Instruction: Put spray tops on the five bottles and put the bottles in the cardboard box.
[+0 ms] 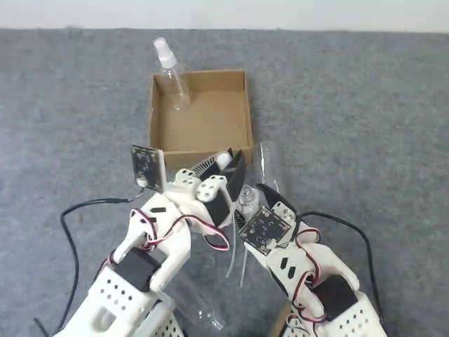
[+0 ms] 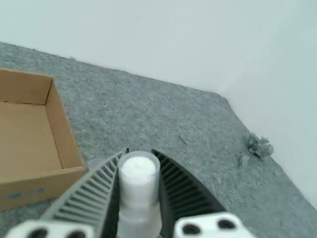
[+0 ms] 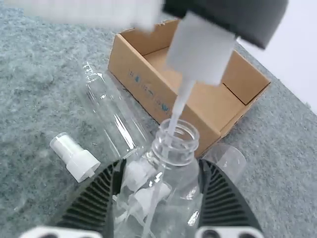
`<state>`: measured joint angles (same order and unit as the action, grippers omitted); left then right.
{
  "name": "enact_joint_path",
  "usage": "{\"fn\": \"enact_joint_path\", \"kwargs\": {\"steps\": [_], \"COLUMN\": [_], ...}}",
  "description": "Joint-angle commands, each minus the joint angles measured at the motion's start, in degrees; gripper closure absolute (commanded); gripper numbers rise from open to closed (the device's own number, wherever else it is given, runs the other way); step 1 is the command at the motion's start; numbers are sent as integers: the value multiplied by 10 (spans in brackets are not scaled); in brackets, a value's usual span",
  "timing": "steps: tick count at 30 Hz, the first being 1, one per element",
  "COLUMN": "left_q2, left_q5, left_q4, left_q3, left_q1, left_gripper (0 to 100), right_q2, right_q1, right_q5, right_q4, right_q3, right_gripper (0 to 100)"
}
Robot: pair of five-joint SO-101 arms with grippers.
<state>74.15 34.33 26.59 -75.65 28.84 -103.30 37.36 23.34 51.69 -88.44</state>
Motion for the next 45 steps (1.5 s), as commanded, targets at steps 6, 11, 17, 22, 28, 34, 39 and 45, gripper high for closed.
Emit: {"fn": "enact_joint_path", "kwargs": {"steps": [6,11,17,22,28,34,39,45], "left_q2": [9,9,9,10,10,10,10,26], "left_q5": [-121,-120,-120,-120,-77,-73,-40,-40], "left_q4": [-57,4,23,25,26,26,26,33], "left_q3": [-36,-35,-34,-26,-15,-1,9,11], "left_q1": [14,59,62,59,59,21,3,3], "left_gripper": [923,833,830,833,830,830,830,830], "right_q2": [-7,-7,-7,-7,-7,-7,-7,-7], "right_q1": [4,4,3,3,3,-5,-23,-23], "right_q5": [4,5,5,5,4,4,3,3], "right_q4": [-12,-9,-4,-4,-4,-4,-4,-7], "right_q3": [10,10,10,10,10,10,10,-2], "right_gripper": [926,926,926,926,926,926,926,926]}}
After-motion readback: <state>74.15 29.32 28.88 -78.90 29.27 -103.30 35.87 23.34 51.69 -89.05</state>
